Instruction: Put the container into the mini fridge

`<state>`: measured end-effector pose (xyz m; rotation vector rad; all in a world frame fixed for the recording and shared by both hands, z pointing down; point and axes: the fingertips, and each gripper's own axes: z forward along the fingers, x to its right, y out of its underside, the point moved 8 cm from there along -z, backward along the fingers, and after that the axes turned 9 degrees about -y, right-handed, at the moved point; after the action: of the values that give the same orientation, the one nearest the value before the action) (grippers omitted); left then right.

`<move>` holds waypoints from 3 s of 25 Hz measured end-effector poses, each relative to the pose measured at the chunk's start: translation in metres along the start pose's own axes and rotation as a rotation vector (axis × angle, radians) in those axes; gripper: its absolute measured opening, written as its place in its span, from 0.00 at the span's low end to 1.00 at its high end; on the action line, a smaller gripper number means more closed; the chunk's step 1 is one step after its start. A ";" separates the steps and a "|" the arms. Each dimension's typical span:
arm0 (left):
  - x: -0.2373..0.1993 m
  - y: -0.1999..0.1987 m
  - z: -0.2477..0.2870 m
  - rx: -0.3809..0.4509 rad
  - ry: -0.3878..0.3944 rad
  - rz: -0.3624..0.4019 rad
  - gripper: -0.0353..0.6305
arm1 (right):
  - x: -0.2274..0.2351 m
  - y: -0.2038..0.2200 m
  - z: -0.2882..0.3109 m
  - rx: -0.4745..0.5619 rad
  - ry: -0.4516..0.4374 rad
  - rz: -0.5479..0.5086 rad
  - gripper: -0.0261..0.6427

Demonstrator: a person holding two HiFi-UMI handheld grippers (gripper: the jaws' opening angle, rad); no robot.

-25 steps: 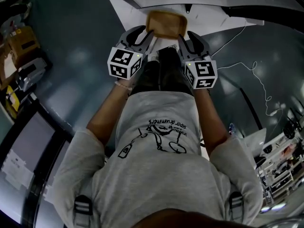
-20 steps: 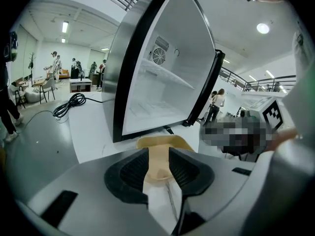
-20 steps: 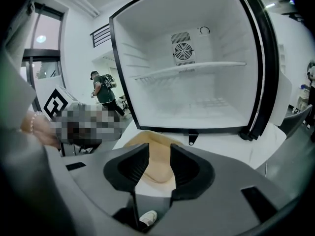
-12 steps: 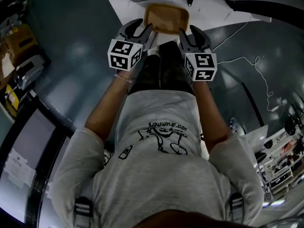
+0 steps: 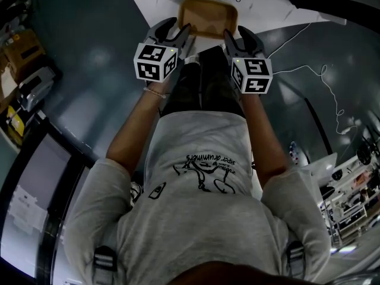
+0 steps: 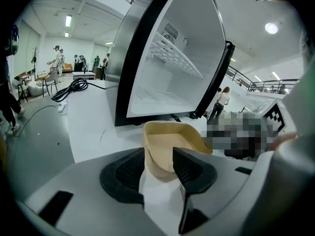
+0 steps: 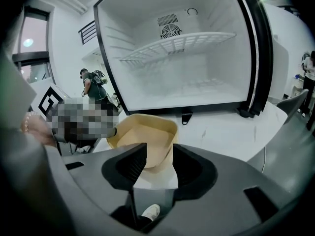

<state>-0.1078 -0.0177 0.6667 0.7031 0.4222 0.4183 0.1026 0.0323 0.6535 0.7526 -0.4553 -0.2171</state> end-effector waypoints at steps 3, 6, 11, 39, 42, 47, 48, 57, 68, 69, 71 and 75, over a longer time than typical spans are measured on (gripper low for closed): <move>-0.001 0.003 0.003 -0.003 0.002 -0.015 0.32 | 0.001 0.004 0.004 -0.003 -0.008 0.014 0.28; -0.001 0.004 0.006 -0.003 0.006 -0.023 0.32 | 0.002 0.006 0.007 -0.005 -0.012 0.021 0.28; 0.001 0.004 0.009 -0.004 0.018 -0.024 0.32 | 0.003 0.007 0.011 -0.009 -0.014 0.035 0.28; 0.018 -0.012 -0.015 0.006 0.047 -0.037 0.32 | -0.006 -0.012 -0.012 0.039 -0.022 0.048 0.28; 0.022 -0.019 -0.022 0.016 0.053 -0.038 0.32 | -0.009 -0.018 -0.019 0.054 -0.024 0.049 0.28; 0.026 -0.030 -0.036 0.034 0.055 -0.040 0.32 | -0.018 -0.028 -0.034 0.074 -0.022 0.040 0.28; 0.027 -0.032 -0.039 0.038 0.056 -0.040 0.32 | -0.020 -0.030 -0.037 0.076 -0.022 0.036 0.28; 0.036 -0.049 -0.071 0.063 0.060 -0.029 0.32 | -0.037 -0.048 -0.061 0.100 -0.018 0.014 0.28; 0.054 -0.070 -0.104 0.095 0.088 -0.012 0.32 | -0.050 -0.067 -0.093 0.140 0.005 0.011 0.28; 0.055 -0.071 -0.107 0.098 0.090 -0.012 0.32 | -0.052 -0.069 -0.096 0.143 0.007 0.010 0.28; 0.056 -0.075 -0.112 0.108 0.091 -0.008 0.32 | -0.055 -0.072 -0.102 0.149 0.008 0.005 0.28; 0.058 -0.084 -0.123 0.132 0.088 -0.005 0.32 | -0.062 -0.078 -0.112 0.159 0.005 -0.005 0.28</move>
<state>-0.1022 0.0186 0.5111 0.8136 0.5385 0.4202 0.0987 0.0658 0.5079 0.9096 -0.4695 -0.1850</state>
